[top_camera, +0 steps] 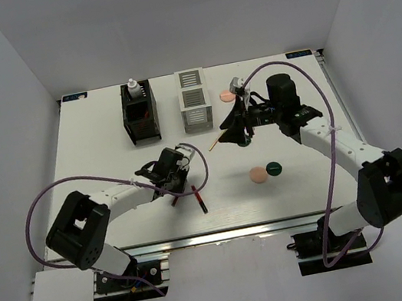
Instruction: Organize the makeup
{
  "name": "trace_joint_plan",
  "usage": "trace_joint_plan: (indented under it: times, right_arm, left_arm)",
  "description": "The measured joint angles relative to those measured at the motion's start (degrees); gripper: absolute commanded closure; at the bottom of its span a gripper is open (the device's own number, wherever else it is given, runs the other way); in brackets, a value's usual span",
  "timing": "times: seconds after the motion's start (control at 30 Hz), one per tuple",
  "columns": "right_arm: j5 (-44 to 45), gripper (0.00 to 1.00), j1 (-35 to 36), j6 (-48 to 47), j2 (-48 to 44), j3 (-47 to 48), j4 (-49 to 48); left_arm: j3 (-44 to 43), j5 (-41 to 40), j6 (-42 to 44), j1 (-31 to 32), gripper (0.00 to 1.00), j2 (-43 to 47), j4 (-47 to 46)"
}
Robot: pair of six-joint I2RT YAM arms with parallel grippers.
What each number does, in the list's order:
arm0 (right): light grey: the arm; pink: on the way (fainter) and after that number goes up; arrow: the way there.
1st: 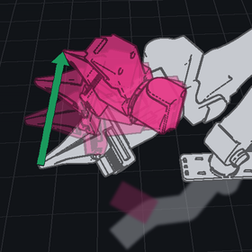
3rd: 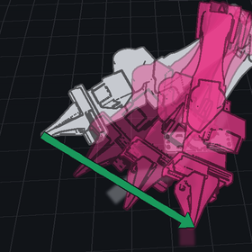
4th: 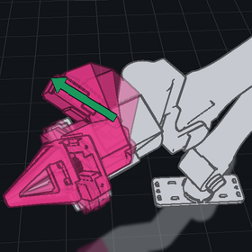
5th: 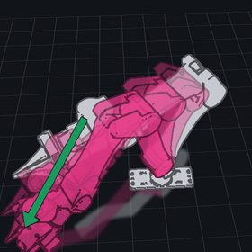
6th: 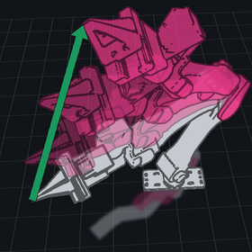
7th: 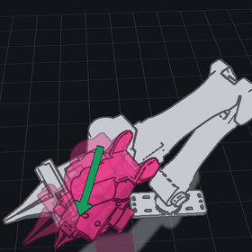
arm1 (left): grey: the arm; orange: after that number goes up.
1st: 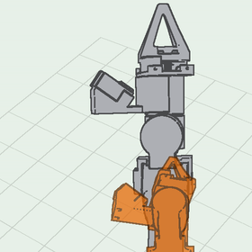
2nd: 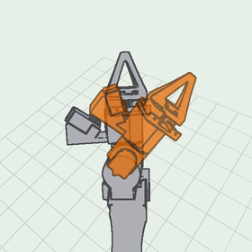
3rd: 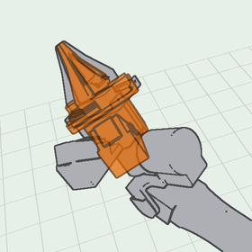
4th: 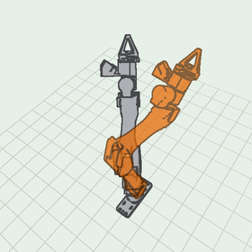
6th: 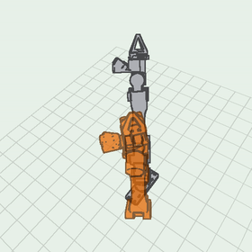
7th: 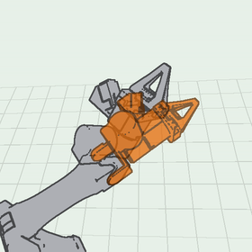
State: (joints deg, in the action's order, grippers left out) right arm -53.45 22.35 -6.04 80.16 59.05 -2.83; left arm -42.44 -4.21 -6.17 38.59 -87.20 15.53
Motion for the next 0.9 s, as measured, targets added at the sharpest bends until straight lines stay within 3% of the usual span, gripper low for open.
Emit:
trace_joint_plan:
  times: [0.17,0.3,0.4,0.43,0.47,0.67,0.8,0.9]
  right_arm:
    - [0.7,0.42,0.0,-2.0,-1.1,-0.4,2.1]
    - [2.9,0.51,0.3,-5.7,-1.2,-0.9,7.4]
    - [6.3,0.77,1.3,-8.2,-0.7,-1.8,11.4]
    - [7.4,0.94,2.0,-8.8,-0.2,-2.1,12.8]
    - [8.4,1.00,3.0,-9.4,0.5,-2.5,13.7]
    - [12.5,1.00,9.4,-10.0,6.5,-4.7,17.2]
    - [13.9,0.78,13.1,-9.5,10.9,-4.0,18.0]
    - [16.2,0.68,16.1,-8.3,14.9,-1.2,18.4]
  left_arm:
    - [-0.1,-2.9,0.0,0.0,0.99,0.1,-0.5]
    - [-0.2,-5.7,-1.8,-0.6,1.00,4.0,-0.5]
    - [-1.6,-6.6,-4.5,-2.7,1.00,9.7,-1.8]
    - [-2.3,-6.7,-5.7,-4.0,1.00,11.8,-3.2]
    - [-3.1,-6.7,-6.9,-5.5,1.00,13.8,-5.1]
    - [-6.7,-4.9,-12.9,-16.6,1.00,17.9,-19.1]
    - [-11.2,-4.0,-14.1,-22.6,1.00,11.4,-26.0]
    - [-16.0,-4.4,-12.8,-23.8,1.00,4.4,-29.6]
